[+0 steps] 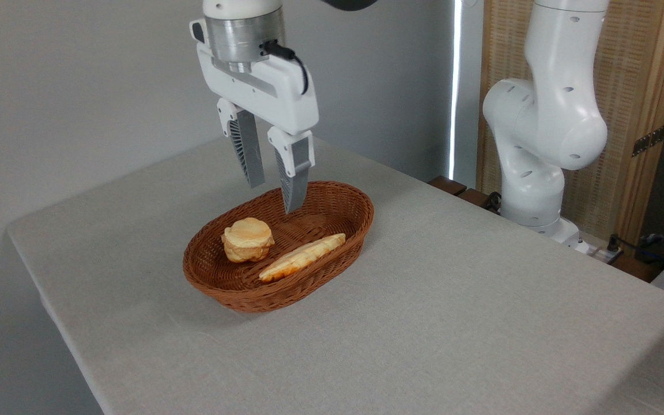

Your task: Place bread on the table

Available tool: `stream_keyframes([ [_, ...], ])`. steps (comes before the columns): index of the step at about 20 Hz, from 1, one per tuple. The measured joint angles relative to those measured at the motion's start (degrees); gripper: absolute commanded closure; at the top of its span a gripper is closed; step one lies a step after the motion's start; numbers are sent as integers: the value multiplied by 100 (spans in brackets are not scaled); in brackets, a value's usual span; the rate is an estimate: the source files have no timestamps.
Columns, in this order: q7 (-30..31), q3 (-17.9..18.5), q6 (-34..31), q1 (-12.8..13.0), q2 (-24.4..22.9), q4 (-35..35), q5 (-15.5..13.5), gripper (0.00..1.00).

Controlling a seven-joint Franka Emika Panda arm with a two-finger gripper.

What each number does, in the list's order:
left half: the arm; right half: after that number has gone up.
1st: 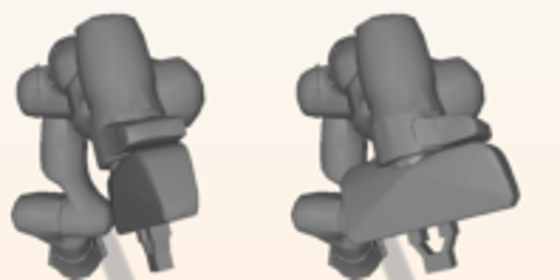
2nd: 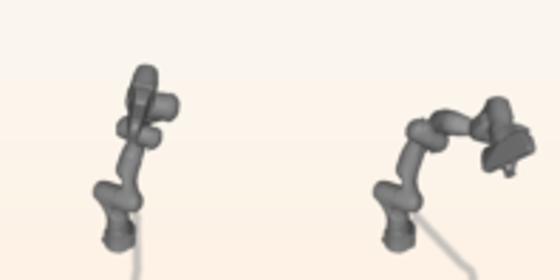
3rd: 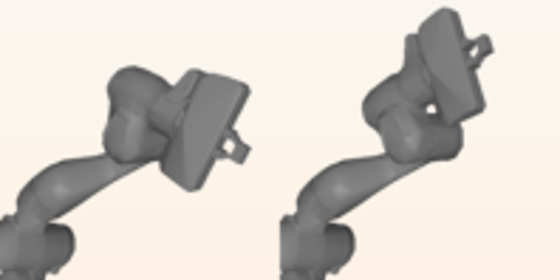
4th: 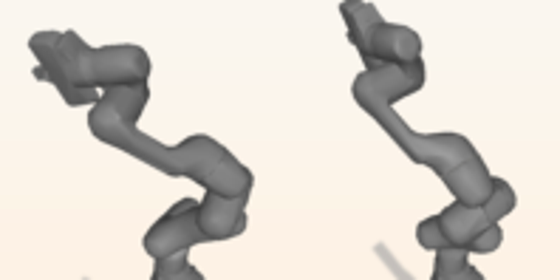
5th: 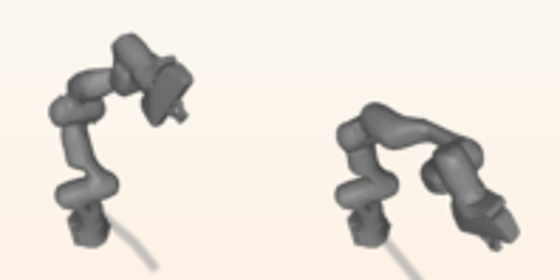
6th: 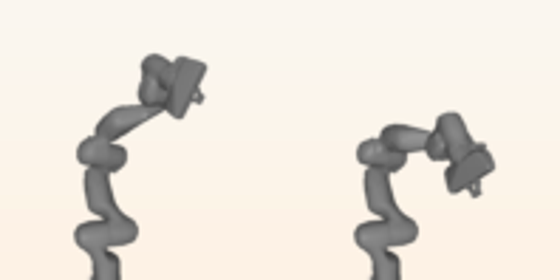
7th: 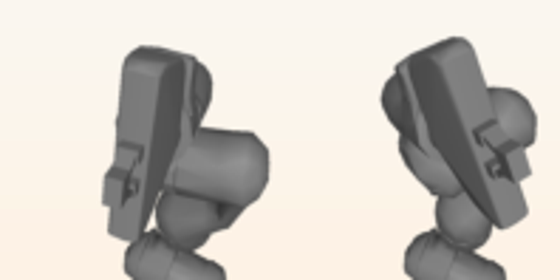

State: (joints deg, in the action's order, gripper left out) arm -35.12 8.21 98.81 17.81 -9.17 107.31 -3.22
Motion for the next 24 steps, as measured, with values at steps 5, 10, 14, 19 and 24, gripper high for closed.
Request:
stream_keyframes([
  [5, -93, -614, 363, 25, 367, -1, 0, 0],
  [10, -479, -1033, 720, 40, 760, -1, 0, 0],
  [14, -729, -1157, 866, 40, 1021, -1, 0, 0],
  [19, -741, -1226, 959, 40, 1276, -3, 107, 0],
  [24, -746, -1312, 1069, 40, 1468, -4, 149, 0],
])
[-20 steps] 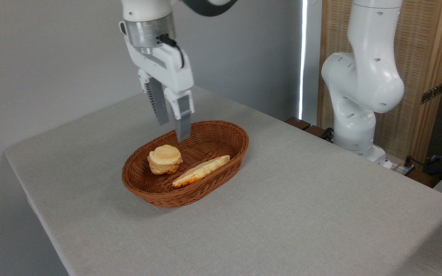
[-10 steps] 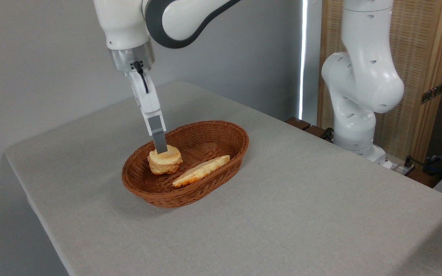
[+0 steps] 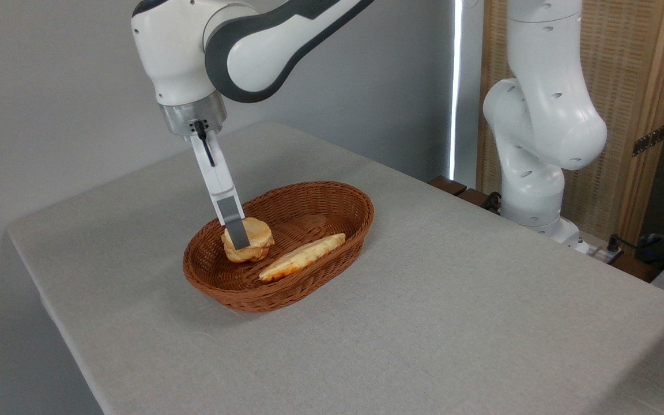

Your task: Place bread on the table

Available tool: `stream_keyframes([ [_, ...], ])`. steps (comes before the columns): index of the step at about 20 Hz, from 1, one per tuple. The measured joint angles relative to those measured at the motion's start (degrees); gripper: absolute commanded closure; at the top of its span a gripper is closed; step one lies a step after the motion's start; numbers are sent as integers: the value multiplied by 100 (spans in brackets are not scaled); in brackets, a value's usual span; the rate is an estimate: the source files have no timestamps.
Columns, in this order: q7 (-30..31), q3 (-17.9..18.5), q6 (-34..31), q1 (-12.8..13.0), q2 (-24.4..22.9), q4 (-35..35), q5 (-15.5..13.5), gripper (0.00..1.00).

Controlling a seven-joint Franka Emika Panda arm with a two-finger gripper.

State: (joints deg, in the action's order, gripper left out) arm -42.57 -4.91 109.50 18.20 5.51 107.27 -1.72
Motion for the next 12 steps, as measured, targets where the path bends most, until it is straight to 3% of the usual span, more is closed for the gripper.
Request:
stream_keyframes([
  [8, -1, -1, 16, -4, 162, -2, 11, 3],
  [9, -1, -1, 17, -5, 167, -2, 12, 26],
  [10, -1, -1, 17, -5, 175, -2, 12, 41],
  [11, -1, -1, 18, -7, 182, -2, 12, 53],
  [12, -1, -1, 19, -8, 186, -3, 12, 56],
])
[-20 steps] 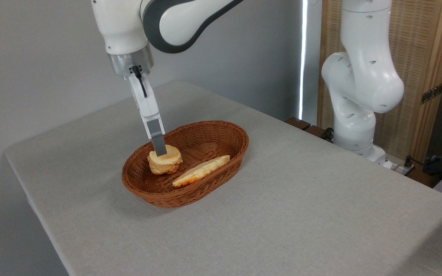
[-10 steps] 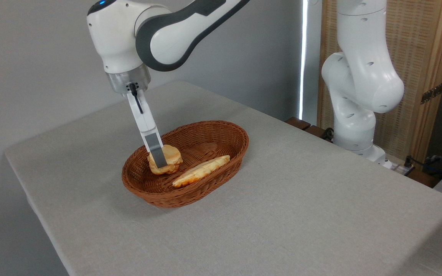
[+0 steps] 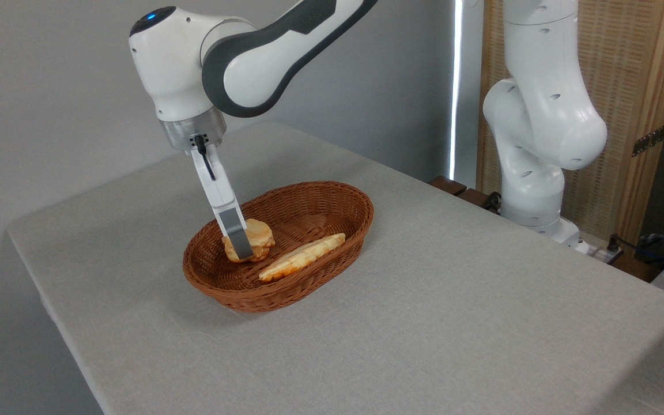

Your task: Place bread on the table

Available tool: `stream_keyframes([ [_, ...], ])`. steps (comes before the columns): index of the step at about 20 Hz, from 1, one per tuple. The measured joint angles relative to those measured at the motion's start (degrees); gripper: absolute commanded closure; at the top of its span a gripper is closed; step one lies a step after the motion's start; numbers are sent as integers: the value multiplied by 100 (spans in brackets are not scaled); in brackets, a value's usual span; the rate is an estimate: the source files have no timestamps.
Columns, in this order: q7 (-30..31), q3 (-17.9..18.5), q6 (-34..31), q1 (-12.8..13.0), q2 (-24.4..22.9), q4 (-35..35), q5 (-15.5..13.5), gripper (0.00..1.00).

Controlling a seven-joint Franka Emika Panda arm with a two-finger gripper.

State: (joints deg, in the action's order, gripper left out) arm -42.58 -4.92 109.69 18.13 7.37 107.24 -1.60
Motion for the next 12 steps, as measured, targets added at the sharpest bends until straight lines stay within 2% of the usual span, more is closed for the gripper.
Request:
stream_keyframes([
  [2, 0, 0, 1, 0, 1, -1, 0, 55],
  [4, 0, 0, 1, -1, 2, -1, 0, 49],
  [9, 0, 0, 29, -1, 5, -6, 0, 49],
  [12, 0, 0, 41, -1, 5, -9, 0, 45],
])
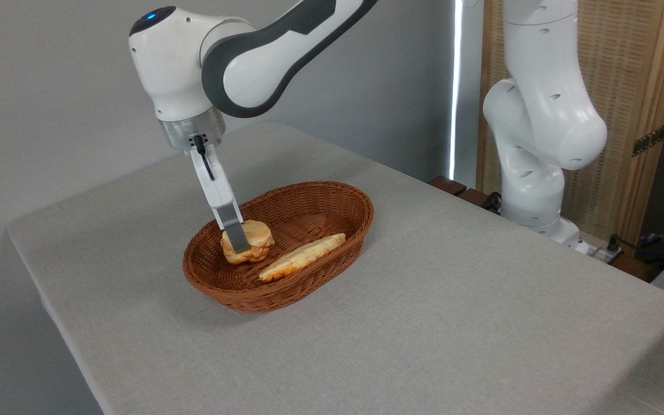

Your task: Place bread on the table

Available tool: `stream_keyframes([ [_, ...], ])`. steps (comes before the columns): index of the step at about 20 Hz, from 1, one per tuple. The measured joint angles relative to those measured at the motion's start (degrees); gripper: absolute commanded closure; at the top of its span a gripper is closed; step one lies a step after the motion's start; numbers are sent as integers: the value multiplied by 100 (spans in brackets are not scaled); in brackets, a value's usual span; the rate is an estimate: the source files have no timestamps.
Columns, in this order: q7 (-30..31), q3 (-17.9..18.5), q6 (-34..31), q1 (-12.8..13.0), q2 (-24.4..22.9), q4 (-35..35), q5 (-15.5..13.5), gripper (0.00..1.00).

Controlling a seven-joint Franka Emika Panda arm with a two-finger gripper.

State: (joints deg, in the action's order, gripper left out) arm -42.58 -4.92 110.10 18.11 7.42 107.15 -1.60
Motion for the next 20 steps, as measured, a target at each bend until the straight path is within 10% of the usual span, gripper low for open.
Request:
stream_keyframes([
  [11, 3, 306, -349, -117, -458, -152, -1, 44],
  [20, -255, 1353, -763, -140, -683, -458, -1, 36],
])
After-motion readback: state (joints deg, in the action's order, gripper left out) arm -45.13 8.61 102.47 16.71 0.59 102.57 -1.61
